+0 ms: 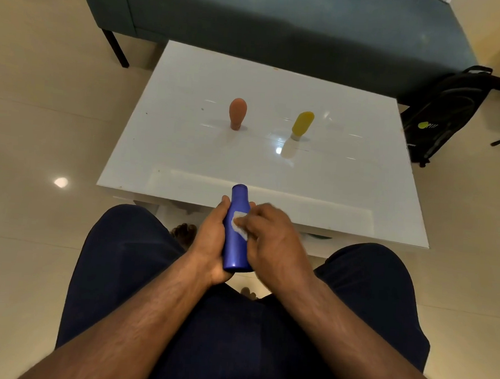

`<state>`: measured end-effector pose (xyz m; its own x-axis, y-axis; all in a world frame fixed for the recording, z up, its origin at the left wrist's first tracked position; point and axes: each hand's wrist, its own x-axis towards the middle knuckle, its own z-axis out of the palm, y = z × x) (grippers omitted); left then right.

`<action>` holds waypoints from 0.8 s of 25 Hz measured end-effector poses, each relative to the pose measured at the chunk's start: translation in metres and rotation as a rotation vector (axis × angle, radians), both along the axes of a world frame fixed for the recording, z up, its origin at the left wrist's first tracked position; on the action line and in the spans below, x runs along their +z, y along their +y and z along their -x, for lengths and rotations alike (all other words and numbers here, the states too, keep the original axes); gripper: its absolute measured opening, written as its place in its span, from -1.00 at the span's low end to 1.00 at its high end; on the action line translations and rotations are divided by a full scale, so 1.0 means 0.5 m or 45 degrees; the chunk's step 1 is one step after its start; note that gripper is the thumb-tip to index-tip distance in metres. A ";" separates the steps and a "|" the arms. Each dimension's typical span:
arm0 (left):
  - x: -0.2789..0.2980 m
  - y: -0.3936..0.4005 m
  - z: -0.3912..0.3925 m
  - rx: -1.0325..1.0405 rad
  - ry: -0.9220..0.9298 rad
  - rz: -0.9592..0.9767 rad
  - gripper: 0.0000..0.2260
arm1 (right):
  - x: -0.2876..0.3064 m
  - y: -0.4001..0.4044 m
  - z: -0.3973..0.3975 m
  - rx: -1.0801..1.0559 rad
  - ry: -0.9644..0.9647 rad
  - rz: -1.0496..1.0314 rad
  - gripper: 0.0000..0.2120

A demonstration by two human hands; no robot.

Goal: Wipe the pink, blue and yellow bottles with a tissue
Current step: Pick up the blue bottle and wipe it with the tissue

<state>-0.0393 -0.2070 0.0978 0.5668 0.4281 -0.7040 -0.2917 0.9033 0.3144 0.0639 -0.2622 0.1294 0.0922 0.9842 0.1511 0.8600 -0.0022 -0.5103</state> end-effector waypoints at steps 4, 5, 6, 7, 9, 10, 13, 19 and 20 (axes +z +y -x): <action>-0.007 0.009 0.002 -0.022 0.038 -0.027 -0.45 | 0.009 -0.052 0.021 0.195 -0.076 0.031 -0.72; -0.006 0.008 0.001 -0.020 0.030 -0.022 -0.46 | 0.009 -0.043 0.012 0.184 -0.063 0.013 -0.74; -0.004 0.005 -0.001 -0.022 0.020 -0.020 -0.47 | 0.009 -0.026 0.004 0.155 -0.052 -0.001 -0.76; 0.000 0.000 -0.003 -0.028 0.011 -0.024 -0.48 | 0.009 -0.004 -0.004 0.103 -0.052 0.001 -0.80; 0.005 -0.010 -0.008 -0.040 0.016 -0.051 -0.53 | 0.008 0.040 -0.021 -0.050 -0.051 0.027 -0.85; 0.007 -0.012 -0.008 -0.040 0.021 -0.062 -0.55 | 0.008 0.052 -0.024 -0.107 -0.023 0.044 -0.85; 0.006 -0.004 -0.002 -0.034 -0.020 -0.046 -0.51 | 0.010 0.026 0.001 -0.049 -0.043 0.006 -0.87; -0.006 0.003 -0.004 -0.023 0.020 -0.029 -0.48 | 0.010 -0.011 0.003 0.118 -0.033 0.023 -0.81; -0.003 0.000 -0.006 -0.029 0.030 -0.045 -0.50 | 0.009 0.009 -0.008 0.054 -0.030 0.020 -0.85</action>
<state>-0.0360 -0.2072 0.0961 0.5604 0.4402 -0.7016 -0.2633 0.8978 0.3530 0.0682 -0.2576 0.1341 0.0472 0.9894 0.1373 0.8714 0.0264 -0.4898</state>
